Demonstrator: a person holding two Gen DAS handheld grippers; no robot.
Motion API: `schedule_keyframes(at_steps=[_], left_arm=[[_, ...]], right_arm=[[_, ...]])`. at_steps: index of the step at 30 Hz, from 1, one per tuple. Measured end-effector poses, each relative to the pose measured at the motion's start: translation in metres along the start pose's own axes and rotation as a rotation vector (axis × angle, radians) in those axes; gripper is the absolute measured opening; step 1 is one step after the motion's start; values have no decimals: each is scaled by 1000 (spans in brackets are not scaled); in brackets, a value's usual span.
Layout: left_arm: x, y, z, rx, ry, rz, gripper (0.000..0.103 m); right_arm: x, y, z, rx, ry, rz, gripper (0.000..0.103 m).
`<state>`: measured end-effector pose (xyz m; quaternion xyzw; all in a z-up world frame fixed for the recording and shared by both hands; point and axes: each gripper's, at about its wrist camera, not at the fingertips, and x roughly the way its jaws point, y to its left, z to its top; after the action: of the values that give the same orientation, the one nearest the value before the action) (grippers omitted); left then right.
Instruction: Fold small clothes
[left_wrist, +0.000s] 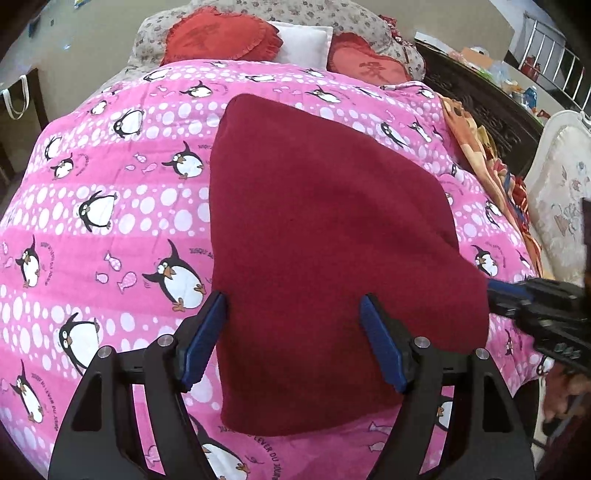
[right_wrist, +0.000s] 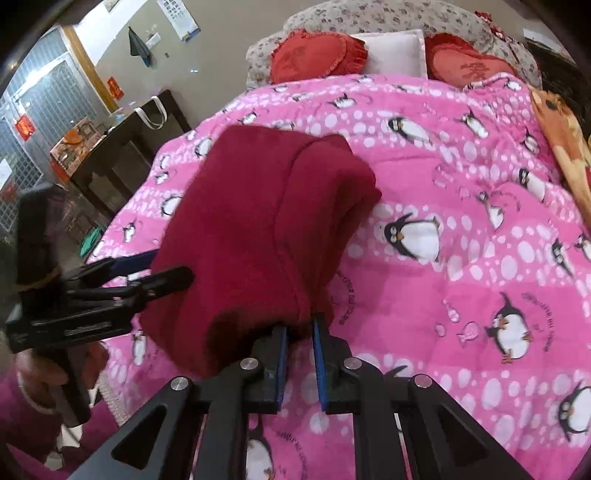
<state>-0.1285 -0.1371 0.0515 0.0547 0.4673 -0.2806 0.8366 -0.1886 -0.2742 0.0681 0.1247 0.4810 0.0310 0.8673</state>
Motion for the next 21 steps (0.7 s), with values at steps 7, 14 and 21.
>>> schedule_keyframes(at_steps=[7, 14, 21], left_arm=[[-5, 0, 1, -14, -20, 29, 75], [-14, -6, 3, 29, -53, 112, 75], [-22, -4, 8, -1, -82, 134, 75]], right_arm=[[-25, 40, 27, -78, -86, 44, 16], [33, 35, 4, -77, 47, -16, 16], [15, 34, 1, -52, -18, 12, 17]])
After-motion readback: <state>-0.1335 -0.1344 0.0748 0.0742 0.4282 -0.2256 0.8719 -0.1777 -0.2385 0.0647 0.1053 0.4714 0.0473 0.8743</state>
